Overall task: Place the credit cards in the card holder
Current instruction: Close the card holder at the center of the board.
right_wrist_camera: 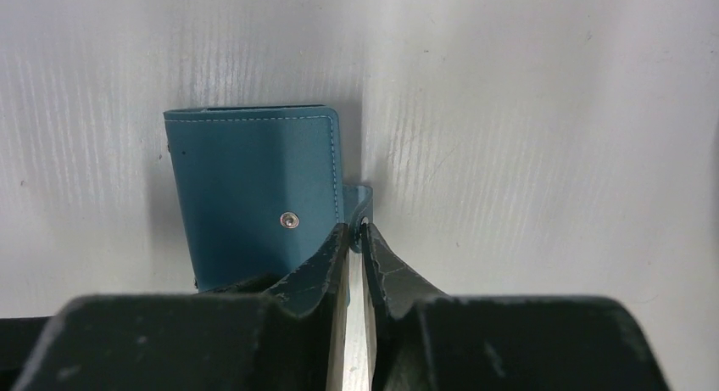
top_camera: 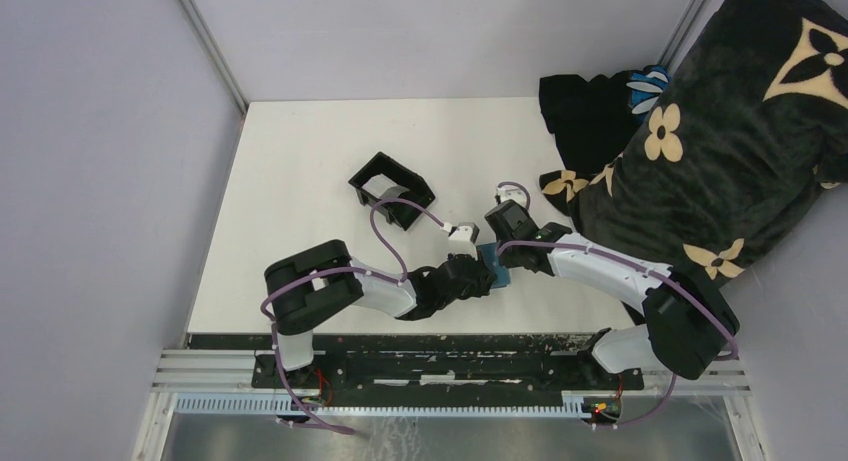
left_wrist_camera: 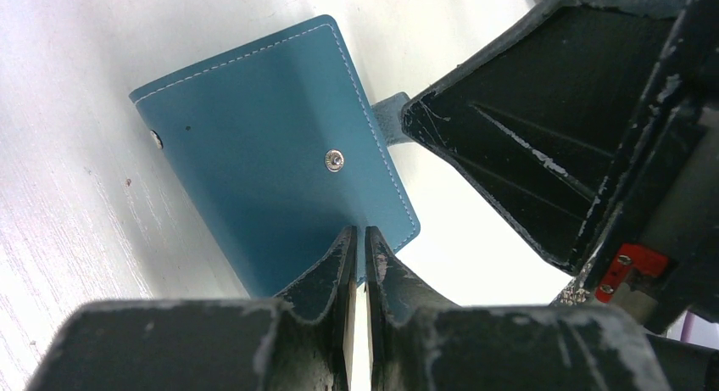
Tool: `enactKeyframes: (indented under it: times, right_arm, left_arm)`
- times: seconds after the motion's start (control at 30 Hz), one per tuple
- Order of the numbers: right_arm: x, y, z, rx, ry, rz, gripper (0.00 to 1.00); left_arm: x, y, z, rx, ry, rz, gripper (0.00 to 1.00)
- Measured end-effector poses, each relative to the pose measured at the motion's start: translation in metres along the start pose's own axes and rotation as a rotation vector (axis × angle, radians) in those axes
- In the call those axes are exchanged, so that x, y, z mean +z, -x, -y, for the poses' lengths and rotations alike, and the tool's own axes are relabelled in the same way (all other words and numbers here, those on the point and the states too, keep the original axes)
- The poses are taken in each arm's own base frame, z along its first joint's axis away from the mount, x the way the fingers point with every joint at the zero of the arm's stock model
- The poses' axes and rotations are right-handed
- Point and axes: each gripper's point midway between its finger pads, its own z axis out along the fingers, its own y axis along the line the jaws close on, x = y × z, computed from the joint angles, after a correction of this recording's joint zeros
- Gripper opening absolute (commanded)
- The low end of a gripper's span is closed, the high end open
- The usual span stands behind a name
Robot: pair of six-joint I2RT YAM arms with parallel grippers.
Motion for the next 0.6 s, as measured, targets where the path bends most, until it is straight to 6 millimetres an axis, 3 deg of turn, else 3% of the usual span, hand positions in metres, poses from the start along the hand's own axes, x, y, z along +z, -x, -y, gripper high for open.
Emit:
enactKeyframes:
  times: [0.23,0.6]
  right_arm:
    - [0.003,-0.002,-0.002,-0.013,0.003,-0.016,0.03]
    - [0.0,0.002,-0.013,-0.015,0.059,-0.021,0.01]
  left_arm:
    - [0.0,0.0,0.0,0.0,0.001,0.0,0.14]
    - [0.0,0.001,-0.002,0.001,0.009,0.006,0.14]
